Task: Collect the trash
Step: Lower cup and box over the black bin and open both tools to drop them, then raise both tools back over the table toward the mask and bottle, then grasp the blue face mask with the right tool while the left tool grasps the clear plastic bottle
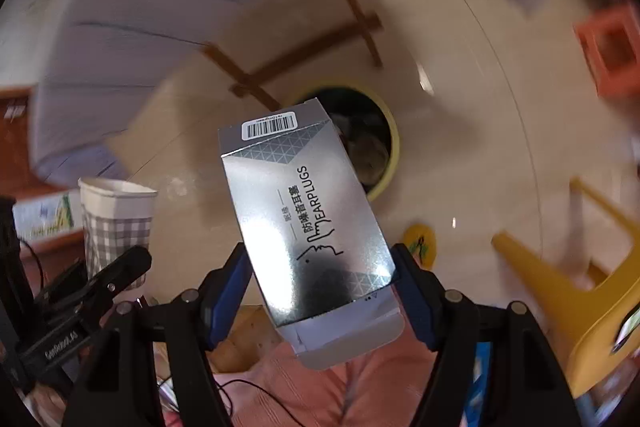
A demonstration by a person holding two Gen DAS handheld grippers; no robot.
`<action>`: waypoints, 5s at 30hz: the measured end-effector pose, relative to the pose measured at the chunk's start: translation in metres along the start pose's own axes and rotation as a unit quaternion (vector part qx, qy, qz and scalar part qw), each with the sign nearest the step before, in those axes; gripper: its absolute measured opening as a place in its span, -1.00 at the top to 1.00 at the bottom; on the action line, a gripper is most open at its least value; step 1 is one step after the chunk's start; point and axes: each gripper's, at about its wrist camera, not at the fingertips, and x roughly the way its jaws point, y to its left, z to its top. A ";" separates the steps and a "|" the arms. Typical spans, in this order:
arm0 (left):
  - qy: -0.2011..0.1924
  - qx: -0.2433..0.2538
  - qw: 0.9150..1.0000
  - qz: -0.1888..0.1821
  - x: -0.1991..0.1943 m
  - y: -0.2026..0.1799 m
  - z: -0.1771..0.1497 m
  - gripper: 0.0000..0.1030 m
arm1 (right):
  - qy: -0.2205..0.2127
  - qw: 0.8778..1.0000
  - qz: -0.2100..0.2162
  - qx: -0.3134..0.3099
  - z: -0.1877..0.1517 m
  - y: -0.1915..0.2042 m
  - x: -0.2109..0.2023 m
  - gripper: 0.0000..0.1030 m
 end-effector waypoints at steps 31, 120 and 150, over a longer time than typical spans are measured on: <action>0.035 0.014 0.999 0.034 0.133 0.036 0.052 -0.76 | 0.024 0.993 0.007 0.115 0.066 -0.028 0.150 -0.42; -0.189 0.035 0.981 0.012 -0.235 -0.112 0.434 -0.88 | -0.118 0.867 -0.088 -0.476 0.451 0.178 -0.220 -0.33; -0.146 -0.206 0.968 0.010 -0.173 -0.097 0.577 -0.97 | -0.189 0.933 0.001 -0.307 0.539 0.148 -0.263 0.88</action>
